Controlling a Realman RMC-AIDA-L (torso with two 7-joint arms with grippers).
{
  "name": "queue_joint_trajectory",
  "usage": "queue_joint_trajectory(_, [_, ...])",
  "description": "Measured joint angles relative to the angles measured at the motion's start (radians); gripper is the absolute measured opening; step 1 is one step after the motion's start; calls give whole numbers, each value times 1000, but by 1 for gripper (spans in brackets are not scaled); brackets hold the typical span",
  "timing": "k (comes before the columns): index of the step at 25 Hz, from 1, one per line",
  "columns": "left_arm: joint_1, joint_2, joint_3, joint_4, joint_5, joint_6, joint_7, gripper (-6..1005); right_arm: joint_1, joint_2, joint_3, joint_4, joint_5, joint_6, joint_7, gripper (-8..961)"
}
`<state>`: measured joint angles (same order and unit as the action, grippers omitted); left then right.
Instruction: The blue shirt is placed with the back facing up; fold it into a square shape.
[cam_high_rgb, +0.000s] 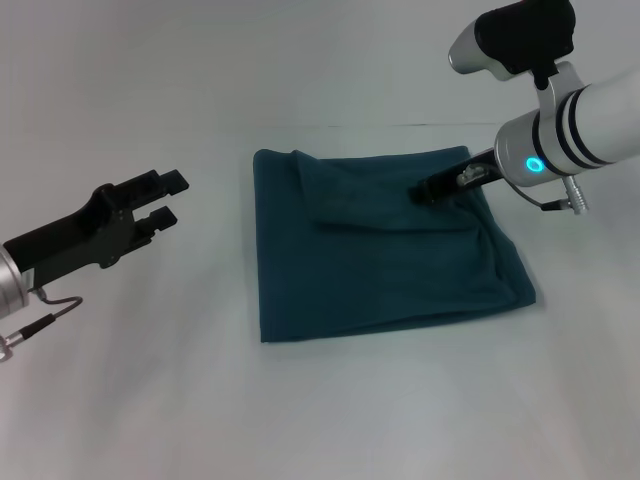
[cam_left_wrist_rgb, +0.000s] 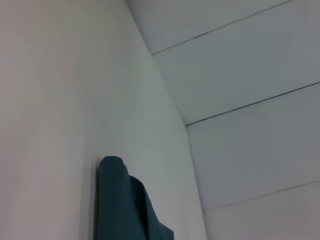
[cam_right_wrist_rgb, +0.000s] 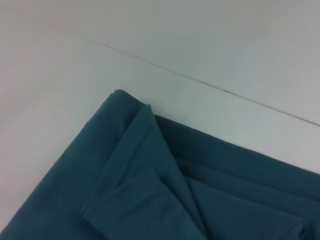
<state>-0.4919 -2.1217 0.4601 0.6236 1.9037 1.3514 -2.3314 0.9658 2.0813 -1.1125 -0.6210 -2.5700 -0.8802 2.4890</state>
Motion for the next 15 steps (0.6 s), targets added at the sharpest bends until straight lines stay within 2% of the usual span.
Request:
queue_joint_trajectory(11, [-1, 0, 0, -4, 0, 2, 1, 662, 21, 5, -8, 62, -1, 34, -6, 417])
queue_joint_trajectory(15, [-1, 0, 0, -4, 0, 3, 1, 662, 20, 5, -8, 57, 1, 36, -6, 456])
